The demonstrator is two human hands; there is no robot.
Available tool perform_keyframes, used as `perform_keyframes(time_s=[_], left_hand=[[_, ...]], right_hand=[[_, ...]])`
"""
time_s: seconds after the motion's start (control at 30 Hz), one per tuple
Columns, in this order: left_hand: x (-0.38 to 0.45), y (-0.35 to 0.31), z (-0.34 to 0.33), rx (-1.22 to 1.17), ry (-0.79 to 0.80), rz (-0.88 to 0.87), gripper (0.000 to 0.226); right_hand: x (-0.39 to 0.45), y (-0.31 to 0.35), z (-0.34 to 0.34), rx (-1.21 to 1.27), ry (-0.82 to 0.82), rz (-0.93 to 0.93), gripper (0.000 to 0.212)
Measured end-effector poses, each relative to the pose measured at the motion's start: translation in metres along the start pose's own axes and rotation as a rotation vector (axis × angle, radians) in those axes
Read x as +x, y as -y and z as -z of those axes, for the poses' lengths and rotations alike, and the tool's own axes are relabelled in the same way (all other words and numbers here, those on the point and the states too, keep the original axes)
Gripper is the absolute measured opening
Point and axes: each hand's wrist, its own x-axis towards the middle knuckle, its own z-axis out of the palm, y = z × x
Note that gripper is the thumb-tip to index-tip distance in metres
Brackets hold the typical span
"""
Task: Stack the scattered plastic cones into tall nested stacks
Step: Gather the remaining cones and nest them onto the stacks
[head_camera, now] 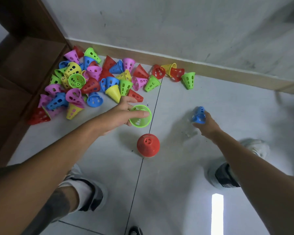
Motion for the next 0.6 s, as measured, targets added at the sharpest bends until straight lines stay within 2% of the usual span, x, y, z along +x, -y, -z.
perform_keyframes(time_s=[0.1, 0.23, 0.43, 0.6], left_hand=[[-0.012, -0.019, -0.002, 0.004, 0.116, 0.007, 0.088], [-0.023, -0.033, 0.003, 0.082, 0.266, 0.027, 0.062], [-0.027, -0.026, 0.002, 0.204, 0.409, 0.063, 0.057], [-0.025, -0.011, -0.004, 0.328, 0.4, 0.118, 0.057]], right_hand=[[0.006, -0.003, 0.001, 0.158, 0.018, -0.068, 0.075], [0.009, -0.006, 0.002, 0.222, -0.023, -0.096, 0.069], [0.009, -0.001, 0.001, 0.333, -0.196, -0.101, 0.038], [-0.004, 0.018, 0.006, 0.547, -0.165, -0.07, 0.004]])
